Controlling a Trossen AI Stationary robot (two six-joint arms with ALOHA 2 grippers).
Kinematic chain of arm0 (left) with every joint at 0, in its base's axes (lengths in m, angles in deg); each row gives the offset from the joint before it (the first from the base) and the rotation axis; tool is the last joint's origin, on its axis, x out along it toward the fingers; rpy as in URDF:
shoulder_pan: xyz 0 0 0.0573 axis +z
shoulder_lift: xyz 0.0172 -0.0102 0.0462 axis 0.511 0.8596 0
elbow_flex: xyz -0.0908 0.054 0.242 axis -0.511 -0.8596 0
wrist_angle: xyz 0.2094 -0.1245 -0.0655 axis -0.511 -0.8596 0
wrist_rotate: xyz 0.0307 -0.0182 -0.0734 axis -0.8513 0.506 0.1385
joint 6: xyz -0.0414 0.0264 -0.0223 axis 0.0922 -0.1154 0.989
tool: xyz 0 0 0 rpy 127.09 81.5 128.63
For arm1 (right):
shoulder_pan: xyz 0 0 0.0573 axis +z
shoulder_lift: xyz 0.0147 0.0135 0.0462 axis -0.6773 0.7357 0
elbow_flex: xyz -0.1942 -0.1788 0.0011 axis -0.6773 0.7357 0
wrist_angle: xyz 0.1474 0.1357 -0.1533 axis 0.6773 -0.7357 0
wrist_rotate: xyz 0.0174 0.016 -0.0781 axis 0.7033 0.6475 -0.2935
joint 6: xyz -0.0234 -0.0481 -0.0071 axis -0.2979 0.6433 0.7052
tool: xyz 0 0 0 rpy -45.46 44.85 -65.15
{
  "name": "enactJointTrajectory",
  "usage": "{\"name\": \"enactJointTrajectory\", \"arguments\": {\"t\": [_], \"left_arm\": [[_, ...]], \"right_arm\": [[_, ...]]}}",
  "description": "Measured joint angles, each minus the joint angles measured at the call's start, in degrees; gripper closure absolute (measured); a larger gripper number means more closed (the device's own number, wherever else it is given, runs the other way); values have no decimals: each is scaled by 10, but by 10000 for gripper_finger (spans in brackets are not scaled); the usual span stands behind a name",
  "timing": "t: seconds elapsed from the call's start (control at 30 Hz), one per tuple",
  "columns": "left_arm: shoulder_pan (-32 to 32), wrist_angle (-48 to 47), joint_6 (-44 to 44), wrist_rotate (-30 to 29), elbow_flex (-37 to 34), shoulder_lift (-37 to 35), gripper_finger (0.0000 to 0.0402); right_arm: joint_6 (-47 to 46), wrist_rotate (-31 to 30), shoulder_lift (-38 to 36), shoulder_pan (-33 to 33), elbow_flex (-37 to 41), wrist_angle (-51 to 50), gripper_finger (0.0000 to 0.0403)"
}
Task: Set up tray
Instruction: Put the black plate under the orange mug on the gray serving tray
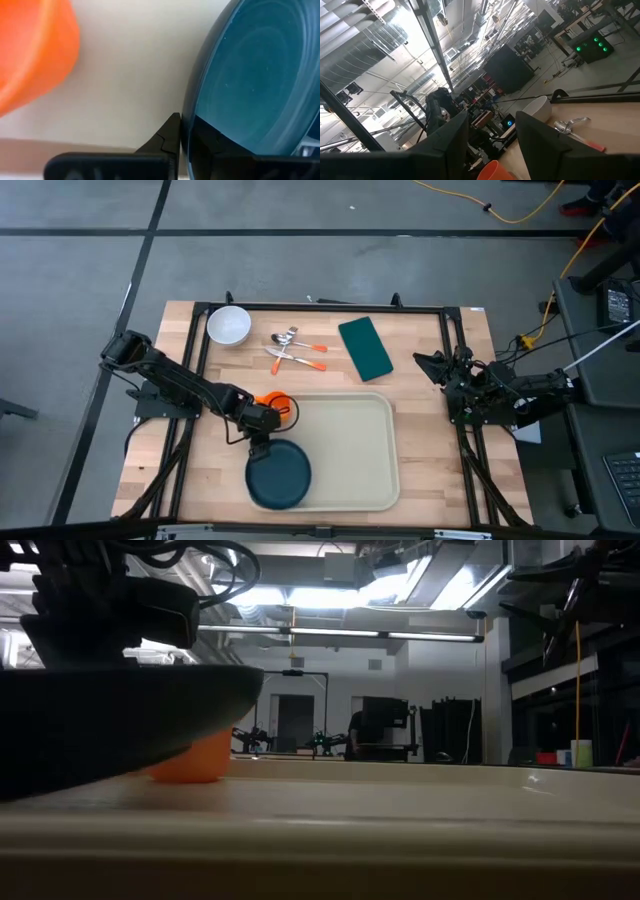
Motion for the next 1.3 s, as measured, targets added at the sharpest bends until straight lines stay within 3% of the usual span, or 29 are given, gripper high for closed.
{"name": "enactJointTrajectory", "arguments": {"t": [0.47,0.9,1.3], "left_arm": [[0,0,-24,4,0,0,380],[0,0,-25,10,0,0,322],[0,0,-25,19,0,0,311]], "right_arm": [[0,0,0,0,0,0,234],[0,0,0,0,0,0,234],[2,0,0,0,0,0,234]]}}
